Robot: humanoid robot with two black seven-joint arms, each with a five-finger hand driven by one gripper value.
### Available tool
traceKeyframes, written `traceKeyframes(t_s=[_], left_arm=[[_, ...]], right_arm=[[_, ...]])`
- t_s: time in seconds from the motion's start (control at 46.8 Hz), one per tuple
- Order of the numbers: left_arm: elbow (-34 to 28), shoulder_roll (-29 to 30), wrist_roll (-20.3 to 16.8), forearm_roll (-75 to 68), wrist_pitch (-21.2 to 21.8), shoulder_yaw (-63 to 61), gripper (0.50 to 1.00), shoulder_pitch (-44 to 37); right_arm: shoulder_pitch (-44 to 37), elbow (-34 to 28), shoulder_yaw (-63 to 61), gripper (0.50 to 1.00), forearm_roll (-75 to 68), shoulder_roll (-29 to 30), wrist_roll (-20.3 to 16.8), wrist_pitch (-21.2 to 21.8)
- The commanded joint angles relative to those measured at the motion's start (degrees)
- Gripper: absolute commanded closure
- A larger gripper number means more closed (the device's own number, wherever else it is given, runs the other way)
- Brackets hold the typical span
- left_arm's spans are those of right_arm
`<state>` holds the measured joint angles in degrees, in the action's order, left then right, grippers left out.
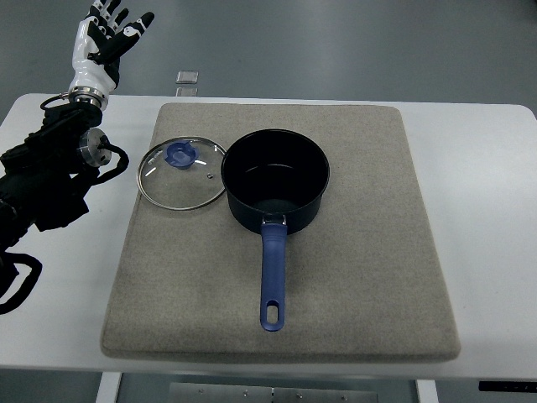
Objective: Open pot lid and place left with left hand
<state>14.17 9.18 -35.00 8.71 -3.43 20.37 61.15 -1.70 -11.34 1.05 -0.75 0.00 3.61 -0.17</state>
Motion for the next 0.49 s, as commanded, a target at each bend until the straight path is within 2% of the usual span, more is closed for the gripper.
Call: traceKeyframes(t_s=[0.0,0.47], left_arm=[[-0.54,0.05,0.0,-0.1,0.01,-0.07,0.536,-0.07],[-0.63,0.32,0.0,-0.37,0.09,-0.25,0.536,-0.51]], right_arm=[[0.03,0.0,0.0,0.583,-0.04,0.0,0.0,0.0],[0.03,0.0,0.0,0.583,0.05,0.0,0.0,0.0]])
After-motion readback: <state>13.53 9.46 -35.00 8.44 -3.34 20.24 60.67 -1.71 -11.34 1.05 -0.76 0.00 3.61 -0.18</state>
